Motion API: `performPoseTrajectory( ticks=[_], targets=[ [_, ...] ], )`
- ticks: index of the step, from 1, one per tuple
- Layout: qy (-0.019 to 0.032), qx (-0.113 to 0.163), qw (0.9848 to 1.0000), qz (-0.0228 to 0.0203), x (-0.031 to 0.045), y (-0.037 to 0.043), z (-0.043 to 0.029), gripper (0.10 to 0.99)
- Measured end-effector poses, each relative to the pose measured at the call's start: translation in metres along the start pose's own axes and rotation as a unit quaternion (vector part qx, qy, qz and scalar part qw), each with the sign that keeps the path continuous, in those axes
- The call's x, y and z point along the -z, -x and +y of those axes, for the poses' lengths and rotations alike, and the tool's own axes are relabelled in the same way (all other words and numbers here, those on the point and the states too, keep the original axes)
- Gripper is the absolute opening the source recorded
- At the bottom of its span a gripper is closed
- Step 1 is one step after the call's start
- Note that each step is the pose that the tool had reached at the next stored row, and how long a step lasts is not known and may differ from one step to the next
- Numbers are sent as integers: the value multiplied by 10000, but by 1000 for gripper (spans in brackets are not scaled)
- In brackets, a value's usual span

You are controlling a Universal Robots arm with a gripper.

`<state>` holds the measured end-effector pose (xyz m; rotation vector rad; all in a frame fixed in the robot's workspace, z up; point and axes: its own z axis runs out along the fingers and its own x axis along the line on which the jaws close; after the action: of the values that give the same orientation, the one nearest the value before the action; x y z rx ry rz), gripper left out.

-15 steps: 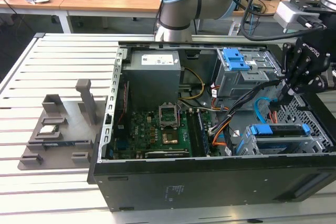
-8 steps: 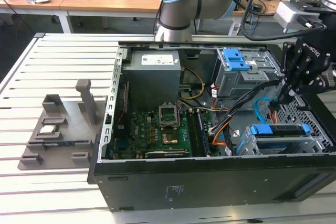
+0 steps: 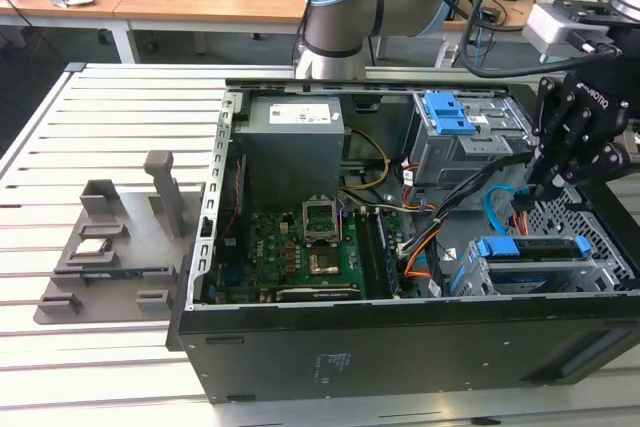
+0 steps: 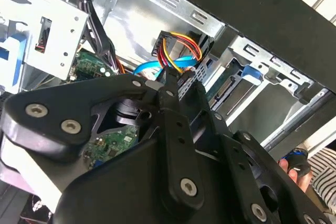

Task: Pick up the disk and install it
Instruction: 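Insert the first disk wire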

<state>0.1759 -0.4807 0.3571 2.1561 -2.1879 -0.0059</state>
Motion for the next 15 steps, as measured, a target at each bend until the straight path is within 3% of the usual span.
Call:
performPoseTrajectory(
  ticks=[3, 5, 10, 11, 15],
  targets=[
    [3, -1, 10000, 14, -24, -2, -10, 302],
    [3, -2, 10000, 49, -41, -8, -11, 302],
    [3, -3, 10000, 60, -41, -9, -10, 286],
    [3, -3, 10000, 61, -41, -9, -10, 169],
    [3, -4, 10000, 66, -41, -9, -10, 169]
  ],
)
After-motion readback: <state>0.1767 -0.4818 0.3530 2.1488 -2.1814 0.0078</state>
